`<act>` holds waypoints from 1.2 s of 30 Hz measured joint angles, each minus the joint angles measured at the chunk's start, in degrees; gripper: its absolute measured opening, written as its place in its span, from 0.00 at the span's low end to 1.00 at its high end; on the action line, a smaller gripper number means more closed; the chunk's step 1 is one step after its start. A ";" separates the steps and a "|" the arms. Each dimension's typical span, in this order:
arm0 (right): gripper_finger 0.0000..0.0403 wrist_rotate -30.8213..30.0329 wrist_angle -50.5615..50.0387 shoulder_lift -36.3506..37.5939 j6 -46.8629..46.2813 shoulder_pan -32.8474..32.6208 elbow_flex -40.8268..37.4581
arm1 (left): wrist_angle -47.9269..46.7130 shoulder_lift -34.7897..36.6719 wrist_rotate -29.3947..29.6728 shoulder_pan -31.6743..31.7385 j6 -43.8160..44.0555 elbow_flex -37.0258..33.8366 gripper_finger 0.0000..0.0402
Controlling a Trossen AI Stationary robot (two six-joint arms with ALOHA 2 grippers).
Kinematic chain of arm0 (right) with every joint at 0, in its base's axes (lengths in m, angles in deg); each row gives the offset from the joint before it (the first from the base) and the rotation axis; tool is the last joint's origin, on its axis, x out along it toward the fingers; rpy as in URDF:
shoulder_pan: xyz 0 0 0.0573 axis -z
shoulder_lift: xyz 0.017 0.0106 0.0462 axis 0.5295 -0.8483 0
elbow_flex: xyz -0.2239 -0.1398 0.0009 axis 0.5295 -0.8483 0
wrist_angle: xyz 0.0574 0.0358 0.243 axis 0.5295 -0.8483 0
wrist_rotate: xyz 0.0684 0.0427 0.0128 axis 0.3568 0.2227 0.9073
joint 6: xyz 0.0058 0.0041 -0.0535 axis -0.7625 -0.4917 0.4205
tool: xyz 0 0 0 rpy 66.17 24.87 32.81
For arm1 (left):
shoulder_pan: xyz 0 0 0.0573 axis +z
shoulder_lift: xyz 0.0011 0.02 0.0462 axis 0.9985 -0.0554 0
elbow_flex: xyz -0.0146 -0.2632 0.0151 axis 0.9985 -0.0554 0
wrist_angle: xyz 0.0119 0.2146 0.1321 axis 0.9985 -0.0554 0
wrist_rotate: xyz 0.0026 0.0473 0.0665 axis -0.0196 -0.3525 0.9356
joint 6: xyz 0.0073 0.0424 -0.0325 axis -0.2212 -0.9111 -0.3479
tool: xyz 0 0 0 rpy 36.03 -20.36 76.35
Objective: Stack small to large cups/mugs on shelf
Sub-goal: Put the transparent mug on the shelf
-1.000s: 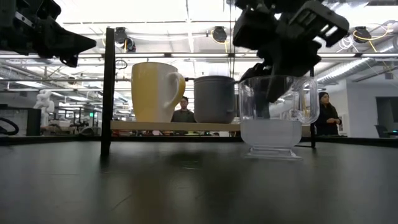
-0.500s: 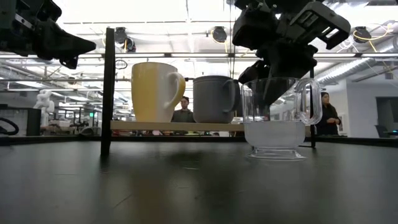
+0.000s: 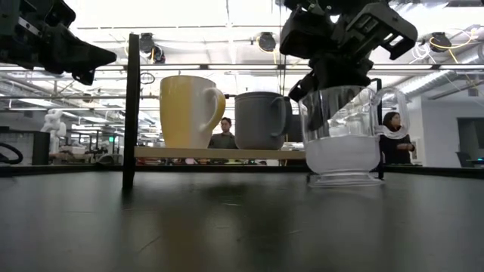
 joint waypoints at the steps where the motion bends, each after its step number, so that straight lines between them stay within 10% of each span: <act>1: 0.01 0.00 -0.80 0.00 -0.02 0.00 0.45 | 0.00 0.00 0.01 0.02 0.00 0.00 0.01; 36: 0.00 -16.53 -22.88 16.18 1.11 4.98 7.12 | -2.97 0.02 -0.16 0.02 2.01 0.00 0.03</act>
